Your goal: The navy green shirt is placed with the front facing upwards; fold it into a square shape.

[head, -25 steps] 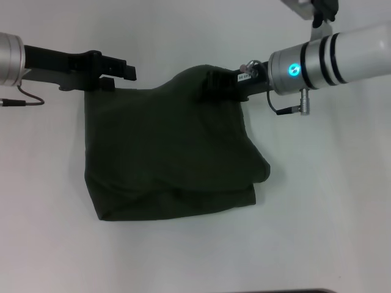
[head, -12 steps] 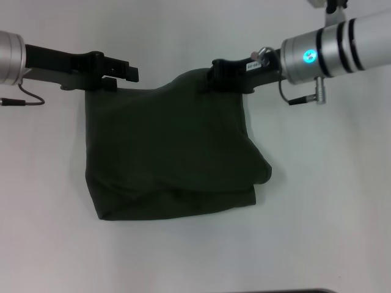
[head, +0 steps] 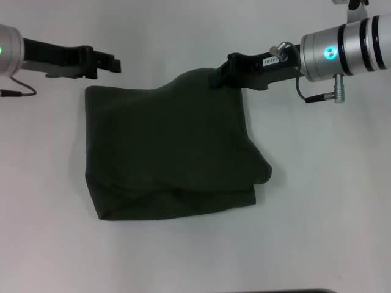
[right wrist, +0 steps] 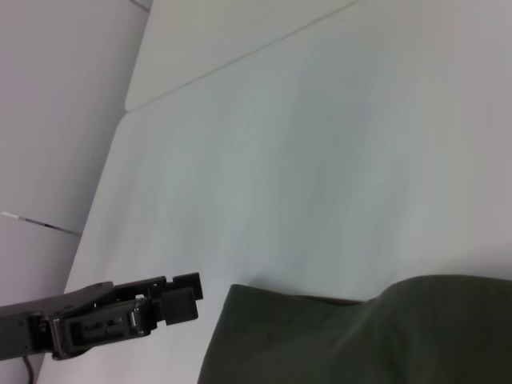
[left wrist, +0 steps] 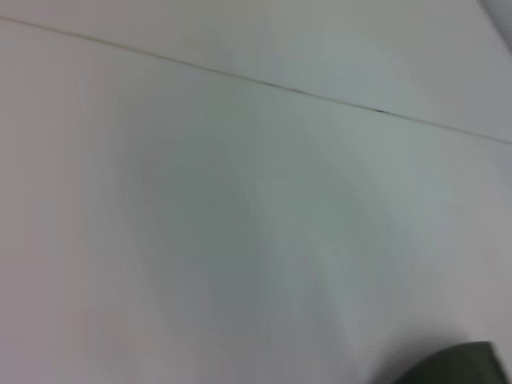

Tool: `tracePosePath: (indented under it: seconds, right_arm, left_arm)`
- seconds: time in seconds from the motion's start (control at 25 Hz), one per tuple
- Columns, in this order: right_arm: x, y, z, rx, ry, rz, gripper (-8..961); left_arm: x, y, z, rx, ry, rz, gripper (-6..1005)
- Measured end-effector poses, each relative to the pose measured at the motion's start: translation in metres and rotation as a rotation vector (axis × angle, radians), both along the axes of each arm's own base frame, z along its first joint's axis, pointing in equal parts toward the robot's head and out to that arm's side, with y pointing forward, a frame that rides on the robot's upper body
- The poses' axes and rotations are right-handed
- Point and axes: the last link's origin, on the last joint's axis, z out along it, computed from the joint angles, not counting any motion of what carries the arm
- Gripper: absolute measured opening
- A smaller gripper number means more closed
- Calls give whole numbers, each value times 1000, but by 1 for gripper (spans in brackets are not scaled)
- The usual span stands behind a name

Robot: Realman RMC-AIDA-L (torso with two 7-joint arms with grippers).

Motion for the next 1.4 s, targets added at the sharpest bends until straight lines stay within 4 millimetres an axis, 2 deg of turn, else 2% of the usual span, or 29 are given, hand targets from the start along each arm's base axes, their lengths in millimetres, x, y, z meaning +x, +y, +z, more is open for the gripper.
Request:
tracePosePath:
  seconds: [0.12,0.72,1.4]
  right_arm:
    - [2,0,1,1,-2,-5,2]
    - [6,0,2,4,-7,-14,2]
    - [8,0,2,14,-9,-21,3]
  left_arm:
    - [-6,0,-2,-11,69,14,589]
    - [-13,4,-22,3,191,-7,565]
    - [-17,3,-23,-5,234,0,539]
